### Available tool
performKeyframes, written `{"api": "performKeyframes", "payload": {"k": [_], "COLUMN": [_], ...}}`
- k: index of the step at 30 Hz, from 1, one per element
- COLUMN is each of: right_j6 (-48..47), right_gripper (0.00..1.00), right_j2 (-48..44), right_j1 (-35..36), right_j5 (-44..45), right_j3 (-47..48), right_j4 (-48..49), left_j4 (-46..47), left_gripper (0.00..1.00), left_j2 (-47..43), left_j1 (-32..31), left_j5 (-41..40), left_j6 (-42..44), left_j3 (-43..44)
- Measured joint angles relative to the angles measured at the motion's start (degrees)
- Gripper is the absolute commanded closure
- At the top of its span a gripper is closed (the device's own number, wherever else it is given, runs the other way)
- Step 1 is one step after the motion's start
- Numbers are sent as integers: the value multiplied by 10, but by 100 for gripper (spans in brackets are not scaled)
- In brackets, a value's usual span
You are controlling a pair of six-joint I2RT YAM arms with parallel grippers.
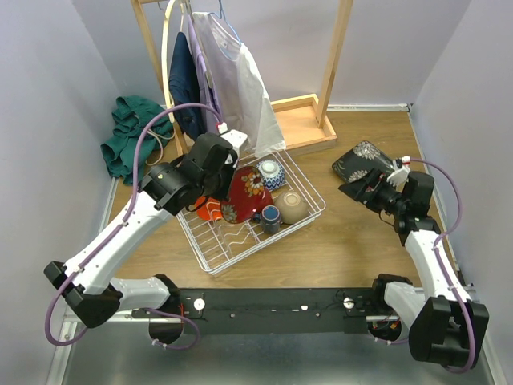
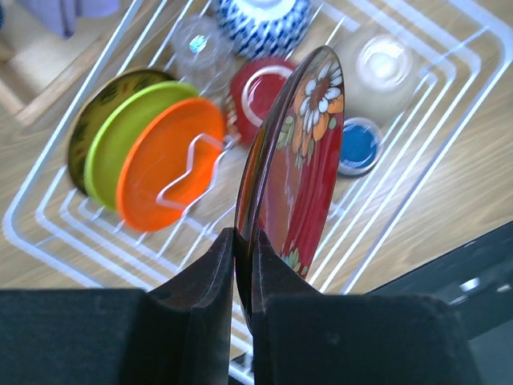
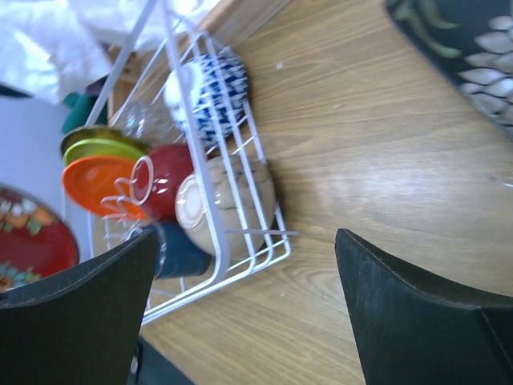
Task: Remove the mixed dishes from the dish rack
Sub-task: Pick up the plate from the dish rack.
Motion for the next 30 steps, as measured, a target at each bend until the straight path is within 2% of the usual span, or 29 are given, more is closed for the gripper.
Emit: {"api": "performKeyframes", "payload": {"k": [13, 22, 28, 30], "right_j6": [21, 74, 98, 104], "right_gripper": [3, 8, 17, 23], "right_j2": [-7, -7, -6, -6], "right_j1": [38, 61, 76, 79], "right_j5": [-101, -147, -164, -167], "right_j3": [19, 27, 27, 27], "right_j4": [49, 102, 125, 130], "left_j4": [257, 429, 500, 519], "left_gripper": [100, 100, 100, 100], "left_j2": [-19, 34, 77, 91], "left_j1": [21, 21, 18, 15], "left_j5": [150, 225, 246, 252], "left_j6": [-182, -291, -334, -347], "left_j3": [-151, -193, -193, -193]}}
